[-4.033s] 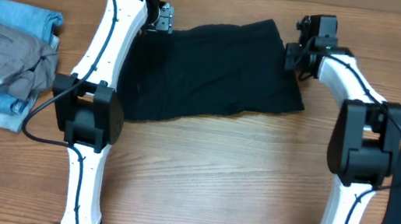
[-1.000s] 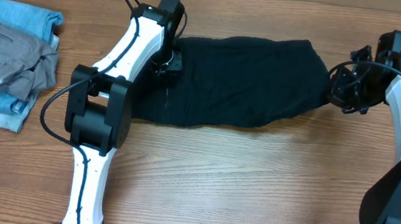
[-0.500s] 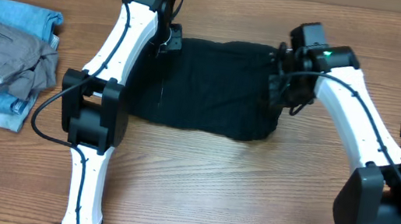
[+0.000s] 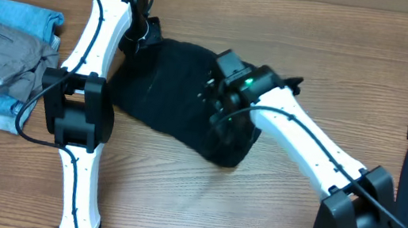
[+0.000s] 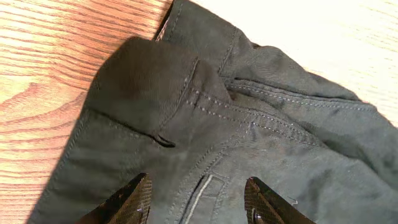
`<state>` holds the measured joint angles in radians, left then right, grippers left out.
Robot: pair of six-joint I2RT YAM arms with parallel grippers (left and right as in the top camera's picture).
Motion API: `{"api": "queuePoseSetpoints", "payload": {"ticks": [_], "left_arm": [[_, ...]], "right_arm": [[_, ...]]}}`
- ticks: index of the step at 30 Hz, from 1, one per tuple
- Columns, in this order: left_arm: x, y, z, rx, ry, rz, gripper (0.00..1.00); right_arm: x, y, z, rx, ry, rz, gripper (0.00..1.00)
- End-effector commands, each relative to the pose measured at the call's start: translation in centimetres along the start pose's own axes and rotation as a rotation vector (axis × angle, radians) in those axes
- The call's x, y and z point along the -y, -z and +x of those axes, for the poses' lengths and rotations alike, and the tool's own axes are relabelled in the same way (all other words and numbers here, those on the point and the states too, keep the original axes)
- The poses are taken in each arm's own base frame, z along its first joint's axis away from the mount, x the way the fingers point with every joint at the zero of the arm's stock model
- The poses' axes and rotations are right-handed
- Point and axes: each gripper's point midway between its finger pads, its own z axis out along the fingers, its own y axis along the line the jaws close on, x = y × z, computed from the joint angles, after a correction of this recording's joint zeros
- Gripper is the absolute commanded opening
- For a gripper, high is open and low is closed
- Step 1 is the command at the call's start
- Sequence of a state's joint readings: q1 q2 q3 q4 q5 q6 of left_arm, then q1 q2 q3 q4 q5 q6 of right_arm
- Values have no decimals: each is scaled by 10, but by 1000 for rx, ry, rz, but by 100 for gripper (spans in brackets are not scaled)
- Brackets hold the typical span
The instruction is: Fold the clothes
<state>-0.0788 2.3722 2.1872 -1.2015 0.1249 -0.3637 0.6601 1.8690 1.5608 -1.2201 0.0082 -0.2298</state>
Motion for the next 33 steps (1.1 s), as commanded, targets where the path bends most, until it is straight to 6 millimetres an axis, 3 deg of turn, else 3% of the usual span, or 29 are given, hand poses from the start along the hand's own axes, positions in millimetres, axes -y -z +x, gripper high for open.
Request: {"api": "queuePoseSetpoints", "payload": {"ticks": [1,4,8,13,16,17,18,22,24,30,31,33], "left_arm": [[8,12,-5,26,-20,27,52],[8,12,-5,27,-21,27,52],[8,12,-4,22,-20,25,52],[7,12,-2,12,-26,21,50],[17,13,11,-43,-26,79,34],[28,13,18,-71,-53,124,15],[40,14,25,-96,-76,169,4],[109,34,65,-236,-180,492,4],[135,36,83,-269,-228,538,4],[169,14,118,-255,-307,364,4],[171,12,119,-245,-304,350,4],[176,12,117,-234,-301,358,4]], "right_arm": [[-15,-5,4,7,98,-5,4],[-19,-32,10,-4,110,-8,4],[-17,-30,0,27,71,-1,4],[-10,19,-17,109,-68,6,4],[-4,46,-18,174,-136,13,4],[2,50,-15,180,-169,16,4],[11,51,-13,180,-224,17,4],[53,50,12,125,-413,24,4],[68,50,24,99,-487,22,4],[89,49,53,27,-722,4,4],[96,49,56,27,-765,9,4],[128,46,70,47,-903,28,4]]}}
